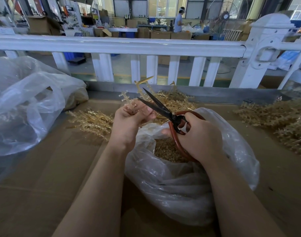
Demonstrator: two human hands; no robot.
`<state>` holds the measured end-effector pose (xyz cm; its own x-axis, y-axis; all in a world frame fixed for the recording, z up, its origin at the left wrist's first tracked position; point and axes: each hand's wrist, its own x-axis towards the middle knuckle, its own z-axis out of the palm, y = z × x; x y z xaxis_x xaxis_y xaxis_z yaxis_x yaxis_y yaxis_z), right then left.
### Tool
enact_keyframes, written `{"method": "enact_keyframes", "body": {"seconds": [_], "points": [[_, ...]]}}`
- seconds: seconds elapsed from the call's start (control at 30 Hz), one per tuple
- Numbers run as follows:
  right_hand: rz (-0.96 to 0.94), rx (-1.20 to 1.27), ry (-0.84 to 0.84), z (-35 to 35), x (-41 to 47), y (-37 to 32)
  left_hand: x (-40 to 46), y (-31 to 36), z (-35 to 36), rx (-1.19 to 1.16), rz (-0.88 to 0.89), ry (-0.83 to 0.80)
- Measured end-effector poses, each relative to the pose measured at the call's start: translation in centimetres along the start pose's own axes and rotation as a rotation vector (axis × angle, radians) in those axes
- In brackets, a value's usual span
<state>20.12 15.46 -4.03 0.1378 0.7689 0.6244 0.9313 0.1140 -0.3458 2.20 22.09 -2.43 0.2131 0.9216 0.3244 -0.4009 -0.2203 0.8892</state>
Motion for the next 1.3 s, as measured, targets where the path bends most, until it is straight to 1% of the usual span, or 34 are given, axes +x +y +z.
{"method": "enact_keyframes", "body": {"seconds": [0.13, 0.27, 0.43, 0.6, 0.8, 1.0, 1.3], "points": [[0.012, -0.009, -0.01, 0.14, 0.05, 0.18, -0.1, 0.06, 0.08, 0.038, 0.025, -0.021], [0.02, -0.009, -0.019, 0.14, 0.2, 0.28, -0.24, 0.36, 0.17, 0.019, 0.017, -0.026], [0.014, -0.016, 0.02, 0.0, 0.26, 0.19, -0.25, 0.48, 0.25, 0.044, 0.023, -0.036], [0.013, -0.039, 0.023, 0.07, 0.35, 0.14, -0.2, 0.44, 0.17, 0.051, 0.038, -0.045], [0.003, 0.027, -0.002, 0.26, 0.27, 0.28, -0.17, 0.3, 0.06, 0.021, 0.033, -0.061], [0.003, 0.086, -0.027, 0.13, 0.38, 0.26, 0.01, 0.02, -0.04, -0.06, -0.017, -0.08], [0.028, 0.062, -0.03, -0.04, 0.43, 0.02, 0.03, 0.05, -0.04, -0.093, -0.071, -0.054]]}}
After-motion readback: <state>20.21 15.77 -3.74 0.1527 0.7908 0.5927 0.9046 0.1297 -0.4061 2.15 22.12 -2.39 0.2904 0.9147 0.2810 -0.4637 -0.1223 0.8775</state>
